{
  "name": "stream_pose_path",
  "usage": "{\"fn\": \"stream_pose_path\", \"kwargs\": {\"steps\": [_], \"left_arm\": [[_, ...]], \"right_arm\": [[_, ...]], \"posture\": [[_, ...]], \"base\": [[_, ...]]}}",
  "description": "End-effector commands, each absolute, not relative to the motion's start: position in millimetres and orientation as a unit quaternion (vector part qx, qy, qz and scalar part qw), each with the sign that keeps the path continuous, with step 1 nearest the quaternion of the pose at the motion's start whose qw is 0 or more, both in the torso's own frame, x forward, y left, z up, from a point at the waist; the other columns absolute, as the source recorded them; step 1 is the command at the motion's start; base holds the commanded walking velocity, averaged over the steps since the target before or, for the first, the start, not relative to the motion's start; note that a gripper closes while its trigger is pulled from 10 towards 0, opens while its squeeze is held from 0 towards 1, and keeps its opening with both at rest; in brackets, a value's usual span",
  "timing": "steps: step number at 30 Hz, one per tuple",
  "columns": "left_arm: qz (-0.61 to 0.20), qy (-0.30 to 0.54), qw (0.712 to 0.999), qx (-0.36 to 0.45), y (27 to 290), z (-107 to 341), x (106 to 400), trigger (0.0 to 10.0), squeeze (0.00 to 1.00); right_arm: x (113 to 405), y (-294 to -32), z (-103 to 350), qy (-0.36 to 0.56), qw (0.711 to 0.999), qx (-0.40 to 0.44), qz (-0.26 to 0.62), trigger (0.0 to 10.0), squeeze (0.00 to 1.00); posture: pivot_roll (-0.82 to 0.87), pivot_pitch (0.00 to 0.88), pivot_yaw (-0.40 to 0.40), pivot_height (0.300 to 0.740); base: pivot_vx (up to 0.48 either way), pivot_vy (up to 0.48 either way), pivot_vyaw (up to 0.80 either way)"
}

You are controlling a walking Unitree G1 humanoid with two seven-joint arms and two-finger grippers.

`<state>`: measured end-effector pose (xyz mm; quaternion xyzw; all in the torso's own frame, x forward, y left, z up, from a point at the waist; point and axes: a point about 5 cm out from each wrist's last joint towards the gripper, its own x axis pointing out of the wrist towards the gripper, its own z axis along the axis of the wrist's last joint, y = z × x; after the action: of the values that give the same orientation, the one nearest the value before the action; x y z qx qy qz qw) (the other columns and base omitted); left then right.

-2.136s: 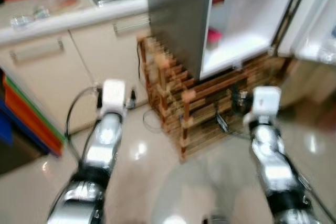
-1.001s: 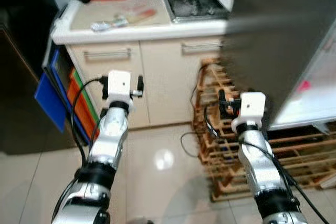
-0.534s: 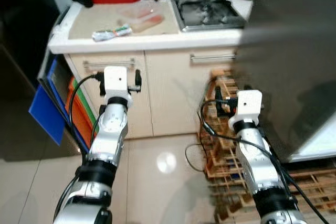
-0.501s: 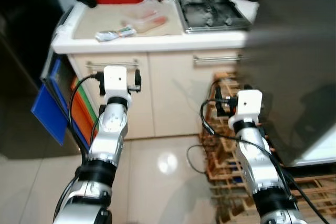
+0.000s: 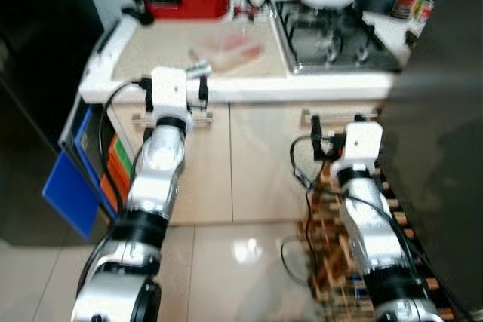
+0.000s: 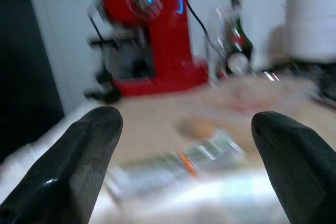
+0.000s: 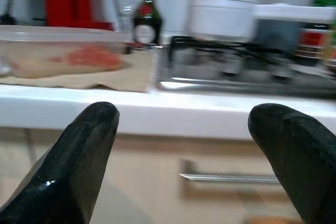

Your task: Restocking fridge

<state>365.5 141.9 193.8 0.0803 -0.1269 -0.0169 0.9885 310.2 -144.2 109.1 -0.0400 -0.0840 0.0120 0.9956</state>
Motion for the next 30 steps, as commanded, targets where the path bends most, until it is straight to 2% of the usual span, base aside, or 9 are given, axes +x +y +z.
{"fn": "stream_pose_path", "kwargs": {"steps": [1,4,8,13,16,18,23,25,30], "left_arm": [[-0.019,-0.153,0.984,0.086,146.8,213.0,367.4,10.0,0.00],[-0.037,-0.218,0.972,0.085,142.3,254.7,366.5,10.0,0.00],[-0.045,-0.246,0.966,0.061,144.4,280.7,367.9,10.0,0.00],[-0.113,-0.222,0.968,-0.013,144.1,311.9,381.2,10.0,0.00],[-0.166,-0.164,0.971,-0.054,140.4,314.9,393.8,10.0,0.00],[-0.167,-0.094,0.978,-0.085,144.3,303.4,405.8,10.0,0.00],[-0.162,-0.010,0.982,-0.099,155.2,283.6,415.1,10.0,0.00],[-0.193,0.040,0.970,-0.140,157.9,269.4,416.8,10.0,0.00],[-0.211,0.063,0.954,-0.206,154.0,259.4,417.5,10.0,0.00]], "right_arm": [[309.7,-137.7,112.4,-0.088,0.995,-0.036,0.022,10.0,0.00],[308.9,-138.5,120.2,-0.103,0.994,-0.040,0.024,10.0,0.00],[307.7,-134.8,141.4,-0.136,0.989,-0.040,0.031,10.0,0.00],[300.9,-134.6,166.9,-0.175,0.983,-0.043,0.031,10.0,0.00],[293.8,-136.7,165.5,-0.168,0.984,-0.042,0.027,10.0,0.00],[289.7,-136.6,167.0,-0.166,0.985,-0.037,0.027,10.0,0.00],[280.3,-139.1,169.6,-0.159,0.986,-0.033,0.025,10.0,0.00],[271.1,-150.9,166.0,-0.135,0.990,-0.029,0.010,10.0,0.00],[260.9,-161.6,165.6,-0.113,0.992,-0.048,0.020,10.0,0.00]], "posture": [[-0.08,0.000,0.024,0.740],[-0.09,0.000,0.025,0.740],[-0.09,0.000,0.027,0.740],[-0.10,0.001,0.030,0.740],[-0.11,0.020,0.044,0.740],[-0.12,0.029,0.056,0.740],[-0.15,0.057,0.072,0.740],[-0.19,0.090,0.046,0.740],[-0.23,0.119,-0.010,0.740]], "base": [[0.480,0.000,0.00],[0.480,0.000,0.00],[0.480,0.000,0.00],[0.096,0.000,0.00],[0.000,0.000,0.00],[0.000,0.000,0.00],[0.000,0.000,0.00],[0.000,0.000,0.00],[0.000,0.000,0.00]]}}
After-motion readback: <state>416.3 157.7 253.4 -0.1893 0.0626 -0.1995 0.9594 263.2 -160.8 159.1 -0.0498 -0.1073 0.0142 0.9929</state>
